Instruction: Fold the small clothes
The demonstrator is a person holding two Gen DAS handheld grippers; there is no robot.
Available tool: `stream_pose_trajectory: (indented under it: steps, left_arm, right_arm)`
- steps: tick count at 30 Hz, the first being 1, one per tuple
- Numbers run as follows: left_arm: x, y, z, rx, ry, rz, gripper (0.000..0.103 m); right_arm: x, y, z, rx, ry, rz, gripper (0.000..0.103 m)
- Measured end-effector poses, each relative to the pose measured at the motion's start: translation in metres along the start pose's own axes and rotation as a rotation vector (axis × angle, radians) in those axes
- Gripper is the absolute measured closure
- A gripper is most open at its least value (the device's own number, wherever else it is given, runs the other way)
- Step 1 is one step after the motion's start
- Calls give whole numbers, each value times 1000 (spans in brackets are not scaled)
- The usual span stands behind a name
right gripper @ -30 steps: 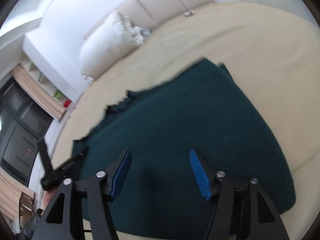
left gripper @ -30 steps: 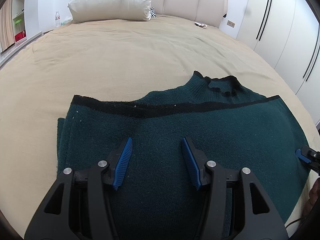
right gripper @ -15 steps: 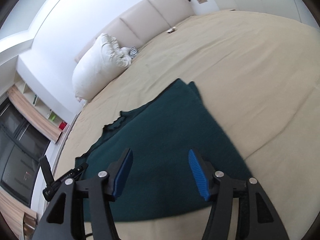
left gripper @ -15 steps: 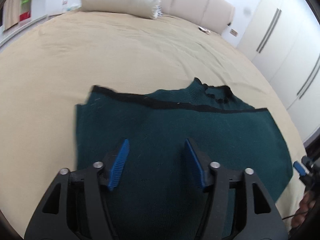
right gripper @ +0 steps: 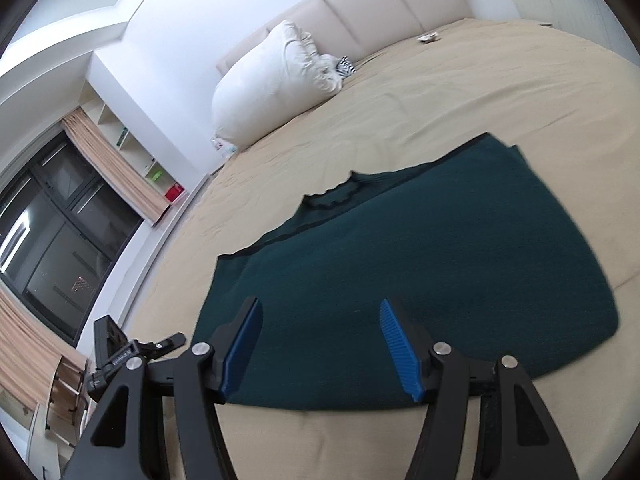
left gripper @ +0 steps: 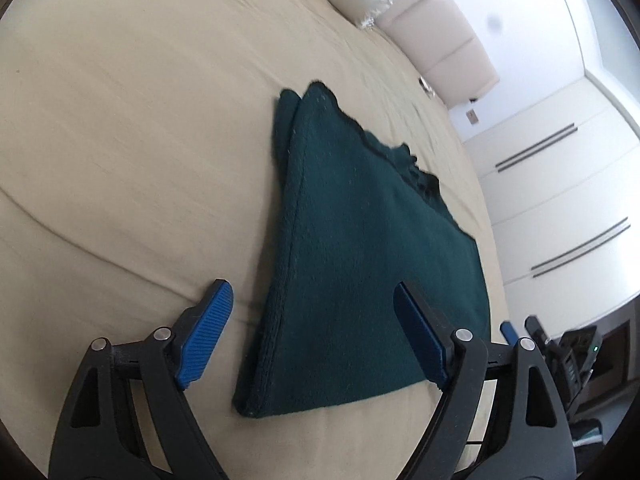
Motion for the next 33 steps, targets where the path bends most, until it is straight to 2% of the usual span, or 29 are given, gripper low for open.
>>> stream_pose_trajectory:
  steps: [8, 14, 18, 20, 25, 29, 31, 33]
  left_arm:
    - [11, 0, 4, -39, 61, 105, 22]
    - [20, 4, -4, -89, 161, 186, 25]
    - [24, 3, -5, -114, 191, 196, 25]
    - [26, 2, -3, -149, 220, 191, 30]
    - [25, 6, 3, -189, 250, 208, 63]
    - [23, 6, -1, -178, 252, 205, 75]
    - [20, 4, -2, -178, 254, 190, 86]
    - [15, 1, -2, -186, 257, 168, 88]
  right_arm:
    - [23, 12, 12, 19, -36, 61, 39]
    - [31, 16, 17, 26, -50, 81, 39]
    - [37, 17, 21, 19, -56, 97, 39]
    - [41, 17, 25, 5, -57, 114, 39]
    - [59, 14, 41, -38, -58, 157, 39]
    - [78, 11, 51, -42, -67, 190, 39]
    - [90, 13, 51, -42, -63, 218, 39]
    - [108, 18, 42, -20, -31, 254, 39]
Point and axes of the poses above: each gripper's, at about its wrist camera, not at the fingertips, and x roughly the way its jaws point, z to its left, y to its underside, the point moved 9 cm from there along x, roughly the way its jaws point, and after that the axes turned 9 degrees about x, right-handed, at the moved point
